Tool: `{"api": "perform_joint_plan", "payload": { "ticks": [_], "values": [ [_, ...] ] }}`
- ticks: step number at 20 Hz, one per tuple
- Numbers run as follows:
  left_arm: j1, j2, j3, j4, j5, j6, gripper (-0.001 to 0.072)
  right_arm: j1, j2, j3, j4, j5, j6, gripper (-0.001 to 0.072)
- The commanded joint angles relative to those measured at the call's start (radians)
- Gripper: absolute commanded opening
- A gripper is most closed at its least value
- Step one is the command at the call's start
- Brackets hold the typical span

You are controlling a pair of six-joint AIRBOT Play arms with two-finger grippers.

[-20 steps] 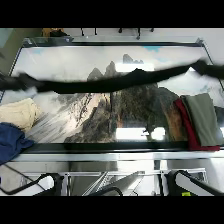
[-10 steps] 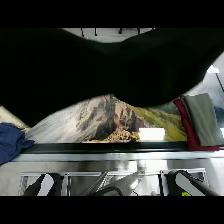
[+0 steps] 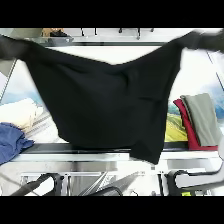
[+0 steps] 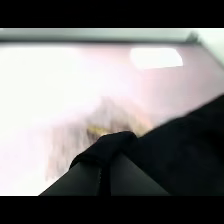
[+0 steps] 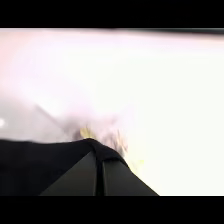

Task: Fold the shirts.

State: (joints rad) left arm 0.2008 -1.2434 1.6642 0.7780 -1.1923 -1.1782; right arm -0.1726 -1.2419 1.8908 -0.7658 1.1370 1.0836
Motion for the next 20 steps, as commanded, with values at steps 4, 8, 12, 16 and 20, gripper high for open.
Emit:
{"api": "perform_joint_plan", "payload": {
  "ticks": [4,8,12,16,20],
  "values": [
    [-0.094,-0.475,-0.049,0.119,0.110,-0.021,0.0008,0.080,-0.369,-0.017,-0.109,-0.229,0.013,0.0018],
    [-0.029,-0.661,0.045,0.120,0.125,-0.050,0.0008,0.066,-0.525,0.094,-0.051,-0.297,0.013,0.0018],
    [-0.019,-0.776,0.283,0.122,0.055,-0.114,0.0008,0.050,-0.544,0.143,-0.051,-0.342,0.011,0.0018],
    [-0.042,-0.766,0.422,0.285,0.048,-0.223,0.0008,0.051,-0.485,0.143,-0.140,-0.296,-0.021,0.0018],
    [-0.063,-0.711,0.334,0.359,0.050,-0.229,0.0009,0.053,-0.455,0.142,-0.254,-0.145,0.007,0.0017]
  ]
}}
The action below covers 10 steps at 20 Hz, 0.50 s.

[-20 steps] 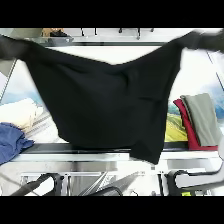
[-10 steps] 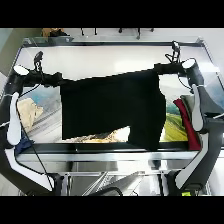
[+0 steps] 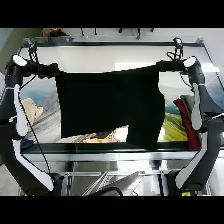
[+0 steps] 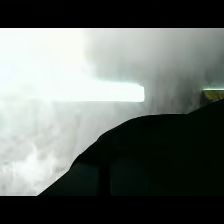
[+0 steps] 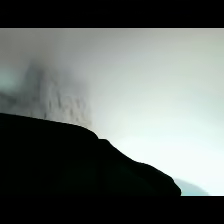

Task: Fold the shirts.

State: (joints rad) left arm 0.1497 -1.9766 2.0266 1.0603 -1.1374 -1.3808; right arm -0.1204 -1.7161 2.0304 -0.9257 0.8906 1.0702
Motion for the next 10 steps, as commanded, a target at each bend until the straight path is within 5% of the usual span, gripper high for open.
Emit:
{"api": "perform_joint_plan", "payload": {
  "ticks": [1,10],
  "values": [
    [-0.018,0.021,-0.050,0.078,-0.023,-0.022,0.0009,0.000,0.021,-0.005,-0.142,0.145,0.041,0.0017],
    [-0.085,0.021,-0.194,0.316,-0.063,-0.052,0.0009,-0.001,0.019,-0.154,-0.243,0.206,0.069,0.0018]
  ]
}}
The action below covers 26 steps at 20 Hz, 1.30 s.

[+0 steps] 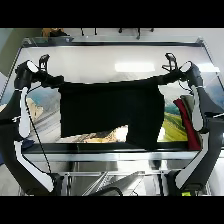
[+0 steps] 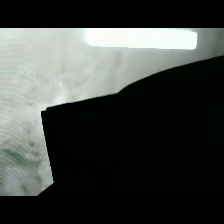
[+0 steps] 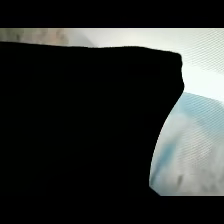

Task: Fold the shirts.

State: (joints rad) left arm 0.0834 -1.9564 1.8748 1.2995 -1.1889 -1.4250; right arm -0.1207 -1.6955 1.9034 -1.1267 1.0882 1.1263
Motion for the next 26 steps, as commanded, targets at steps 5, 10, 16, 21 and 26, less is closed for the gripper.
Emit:
{"api": "perform_joint_plan", "payload": {
  "ticks": [5,10,16,21,26],
  "values": [
    [-0.021,-0.002,-0.055,0.097,0.001,-0.008,0.0011,0.000,-0.015,-0.027,-0.043,-0.006,0.019,0.0019],
    [-0.026,-0.001,-0.054,0.096,-0.018,-0.008,0.0014,0.018,-0.037,-0.027,-0.041,-0.011,0.026,0.0019],
    [-0.027,-0.001,-0.011,0.098,-0.130,-0.081,0.0648,0.020,-0.005,-0.019,-0.103,-0.010,0.080,0.0310],
    [0.034,0.011,0.140,0.095,-0.482,-0.159,0.0648,-0.036,0.154,-0.021,-0.277,0.105,0.252,0.0527],
    [0.025,0.261,-0.319,0.094,-0.457,-0.150,0.0648,-0.164,0.248,-0.142,-0.137,0.312,0.258,0.0525]
  ]
}}
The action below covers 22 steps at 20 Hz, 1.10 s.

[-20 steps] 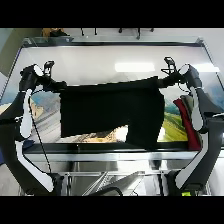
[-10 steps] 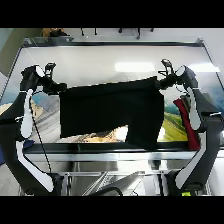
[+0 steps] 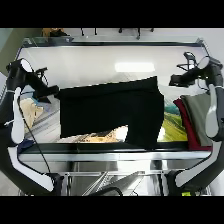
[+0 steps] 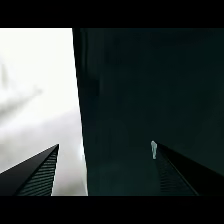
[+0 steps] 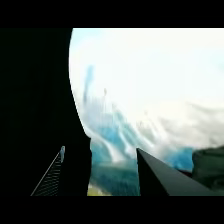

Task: Fold the shirts.

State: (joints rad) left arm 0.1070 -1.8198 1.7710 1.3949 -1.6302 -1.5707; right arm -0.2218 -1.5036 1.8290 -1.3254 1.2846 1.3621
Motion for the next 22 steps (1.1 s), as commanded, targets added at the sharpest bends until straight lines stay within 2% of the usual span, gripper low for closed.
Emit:
{"api": "perform_joint_plan", "payload": {
  "ticks": [1,5,8,11,13,14,17,19,20,21,22],
  "values": [
    [0.002,0.181,-0.318,-0.001,0.008,0.003,0.0648,-0.087,0.079,-0.112,0.079,0.123,0.031,0.0525],
    [0.004,0.375,-0.708,-0.013,0.134,0.003,0.0649,-0.171,0.174,-0.277,0.103,0.127,0.030,0.0524],
    [0.011,0.435,-0.878,-0.054,0.270,0.014,0.0648,-0.214,0.235,-0.373,0.170,0.119,0.014,0.0524],
    [0.048,0.425,-0.938,-0.163,0.356,0.074,0.0648,-0.233,0.294,-0.433,0.198,0.119,-0.013,0.0523],
    [0.079,0.389,-0.939,-0.230,0.381,0.117,0.0648,-0.238,0.328,-0.452,0.201,0.127,-0.022,0.0460],
    [0.095,0.371,-0.937,-0.274,0.393,0.149,0.0648,-0.242,0.341,-0.452,0.208,0.139,-0.027,0.0461],
    [0.121,0.319,-0.876,-0.352,0.383,0.206,0.0647,-0.244,0.375,-0.452,0.228,0.166,-0.026,0.0461],
    [0.120,0.308,-0.824,-0.351,0.374,0.209,0.0646,-0.244,0.380,-0.457,0.235,0.210,-0.014,0.0461],
    [0.118,0.309,-0.803,-0.349,0.378,0.209,0.0592,-0.244,0.380,-0.469,0.235,0.224,-0.008,0.0461],
    [0.118,0.308,-0.785,-0.349,0.378,0.214,0.0349,-0.244,0.382,-0.497,0.235,0.225,-0.007,0.0461],
    [0.118,0.309,-0.777,-0.349,0.376,0.232,0.0168,-0.245,0.388,-0.534,0.234,0.225,-0.003,0.0461]
  ]
}}
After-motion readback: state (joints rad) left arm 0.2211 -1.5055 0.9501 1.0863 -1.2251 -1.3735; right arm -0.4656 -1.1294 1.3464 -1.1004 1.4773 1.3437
